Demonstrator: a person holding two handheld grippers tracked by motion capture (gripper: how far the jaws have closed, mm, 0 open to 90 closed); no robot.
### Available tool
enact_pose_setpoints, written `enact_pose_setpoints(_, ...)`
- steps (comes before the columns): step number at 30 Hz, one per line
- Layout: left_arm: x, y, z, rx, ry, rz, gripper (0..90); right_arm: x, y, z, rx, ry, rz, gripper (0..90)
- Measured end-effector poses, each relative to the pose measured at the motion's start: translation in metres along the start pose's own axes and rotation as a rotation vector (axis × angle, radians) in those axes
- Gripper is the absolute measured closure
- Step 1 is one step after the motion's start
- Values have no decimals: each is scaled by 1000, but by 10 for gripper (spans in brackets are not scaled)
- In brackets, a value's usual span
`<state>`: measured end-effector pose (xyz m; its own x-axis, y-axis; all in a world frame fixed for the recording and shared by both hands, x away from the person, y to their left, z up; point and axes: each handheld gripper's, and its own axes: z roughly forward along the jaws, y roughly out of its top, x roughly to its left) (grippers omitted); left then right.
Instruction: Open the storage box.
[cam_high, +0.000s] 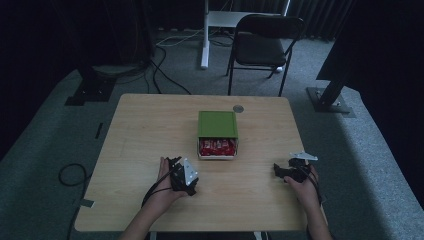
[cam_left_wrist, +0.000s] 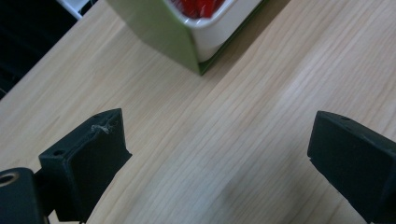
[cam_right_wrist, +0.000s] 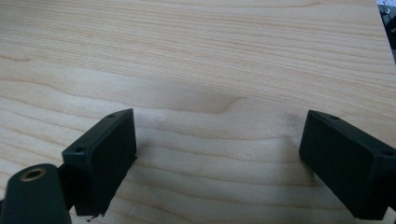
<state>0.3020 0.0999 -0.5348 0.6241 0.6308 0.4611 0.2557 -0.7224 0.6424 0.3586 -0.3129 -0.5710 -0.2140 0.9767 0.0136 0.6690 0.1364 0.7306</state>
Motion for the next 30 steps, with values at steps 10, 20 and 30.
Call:
enact_pose_setpoints(10,-18,19,-4,-36,-17,97,52,0,0,0,2,0,0,106)
enact_pose_setpoints(20,-35,33,-1,-76,-47,192,52,0,0,0,1,0,0,106)
enact_pose_setpoints(30,-43,45,6,-96,-63,264,52,0,0,0,1,0,0,106)
